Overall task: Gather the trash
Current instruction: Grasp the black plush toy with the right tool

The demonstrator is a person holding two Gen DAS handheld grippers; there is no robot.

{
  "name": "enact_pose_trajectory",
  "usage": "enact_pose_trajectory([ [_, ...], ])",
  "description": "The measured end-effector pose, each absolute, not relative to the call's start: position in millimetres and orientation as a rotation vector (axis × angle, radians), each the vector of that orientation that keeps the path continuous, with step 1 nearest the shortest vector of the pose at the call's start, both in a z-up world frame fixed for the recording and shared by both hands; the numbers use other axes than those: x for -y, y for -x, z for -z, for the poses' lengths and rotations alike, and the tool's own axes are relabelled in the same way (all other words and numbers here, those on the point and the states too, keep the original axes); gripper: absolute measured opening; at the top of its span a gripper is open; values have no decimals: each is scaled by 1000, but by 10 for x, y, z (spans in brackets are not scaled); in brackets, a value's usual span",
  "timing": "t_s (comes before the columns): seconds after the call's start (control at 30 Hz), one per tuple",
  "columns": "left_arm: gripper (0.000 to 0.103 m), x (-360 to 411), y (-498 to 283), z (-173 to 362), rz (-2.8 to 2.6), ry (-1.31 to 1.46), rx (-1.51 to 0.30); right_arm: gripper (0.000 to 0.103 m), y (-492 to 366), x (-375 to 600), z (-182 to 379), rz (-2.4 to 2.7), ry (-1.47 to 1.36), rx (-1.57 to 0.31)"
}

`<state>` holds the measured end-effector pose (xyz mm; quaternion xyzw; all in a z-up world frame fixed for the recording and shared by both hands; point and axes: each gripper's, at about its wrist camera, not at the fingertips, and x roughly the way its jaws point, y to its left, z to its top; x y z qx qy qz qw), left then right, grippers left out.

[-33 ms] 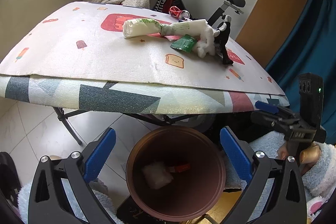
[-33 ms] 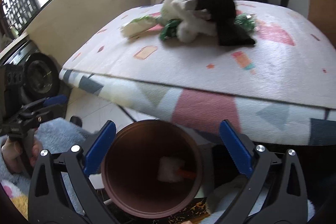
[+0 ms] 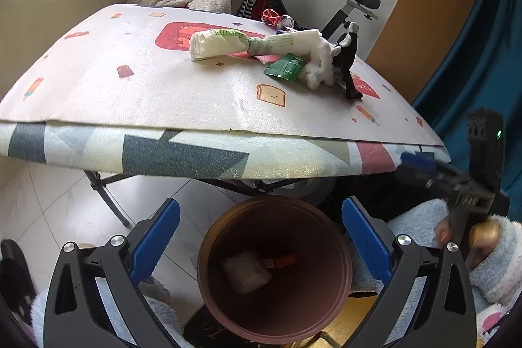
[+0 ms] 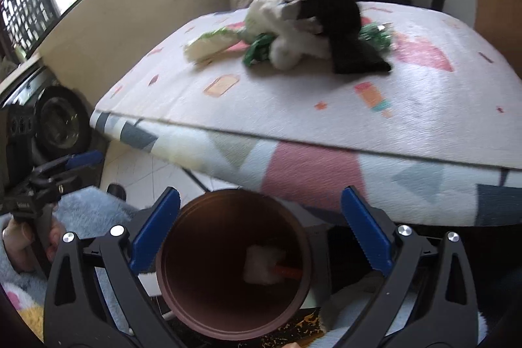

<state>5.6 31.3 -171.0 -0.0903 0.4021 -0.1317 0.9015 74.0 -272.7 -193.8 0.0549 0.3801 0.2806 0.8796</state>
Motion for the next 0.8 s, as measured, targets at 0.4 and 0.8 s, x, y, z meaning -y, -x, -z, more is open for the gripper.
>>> enact_pose_trajectory([
  [0.4, 97, -436, -541, 1334, 196, 109, -703, 97, -1507, 3136, 1716, -406, -164, -721],
  [0.8, 97, -783, -1148, 1336, 142, 192, -763, 82, -2427, 2839, 1651, -400, -199, -738],
])
